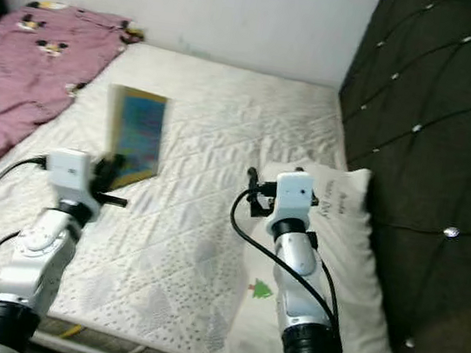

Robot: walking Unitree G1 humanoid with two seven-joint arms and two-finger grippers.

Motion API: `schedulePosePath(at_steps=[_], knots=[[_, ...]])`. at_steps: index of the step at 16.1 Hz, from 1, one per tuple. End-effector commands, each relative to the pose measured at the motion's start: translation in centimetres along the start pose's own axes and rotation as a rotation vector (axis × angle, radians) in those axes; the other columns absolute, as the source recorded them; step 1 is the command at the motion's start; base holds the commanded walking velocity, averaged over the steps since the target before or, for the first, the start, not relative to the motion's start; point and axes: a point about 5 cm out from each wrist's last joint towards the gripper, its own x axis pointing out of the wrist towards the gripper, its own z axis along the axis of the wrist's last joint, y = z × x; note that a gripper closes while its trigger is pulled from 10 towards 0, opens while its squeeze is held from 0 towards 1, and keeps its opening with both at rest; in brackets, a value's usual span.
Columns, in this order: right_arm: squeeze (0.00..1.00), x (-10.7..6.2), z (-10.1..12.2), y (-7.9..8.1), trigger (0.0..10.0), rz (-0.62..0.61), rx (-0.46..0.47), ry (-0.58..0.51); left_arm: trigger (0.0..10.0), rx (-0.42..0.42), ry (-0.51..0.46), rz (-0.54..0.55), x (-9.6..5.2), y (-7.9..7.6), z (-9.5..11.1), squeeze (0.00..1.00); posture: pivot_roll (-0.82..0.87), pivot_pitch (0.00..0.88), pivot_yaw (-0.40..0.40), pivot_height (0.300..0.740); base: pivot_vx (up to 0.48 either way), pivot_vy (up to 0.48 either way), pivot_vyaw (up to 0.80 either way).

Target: Clean up the room

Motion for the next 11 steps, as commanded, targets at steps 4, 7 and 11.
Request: schedulePosePath(at_steps=[4, 7, 11], knots=[[0.0, 0.32, 0.19, -0.41, 10.0, 0.004, -0.062, 0.024, 10.0, 0.065, -0.013, 0.021, 0.94, 0.05, 0.72, 0.0, -0.07, 0.0, -0.017, 0.74, 0.0, 0.0, -0.32], [0.0, -0.17, -0.5, 0.01, 10.0, 0.004, -0.023, 0.056, 10.0, 0.065, -0.02, -0.01, 0.64, -0.28, 0.92, 0.0, -0.06, 0.0, 0.003, 0.74, 0.0, 0.0, -0.42], [0.0, -0.19, -0.7, -0.45, 10.0, -0.021, 0.002, 0.069, 10.0, 0.079, -0.025, 0.011, 0.38, -0.43, 0.97, 0.0, -0.04, 0.0, 0.005, 0.74, 0.0, 0.0, 0.0]])
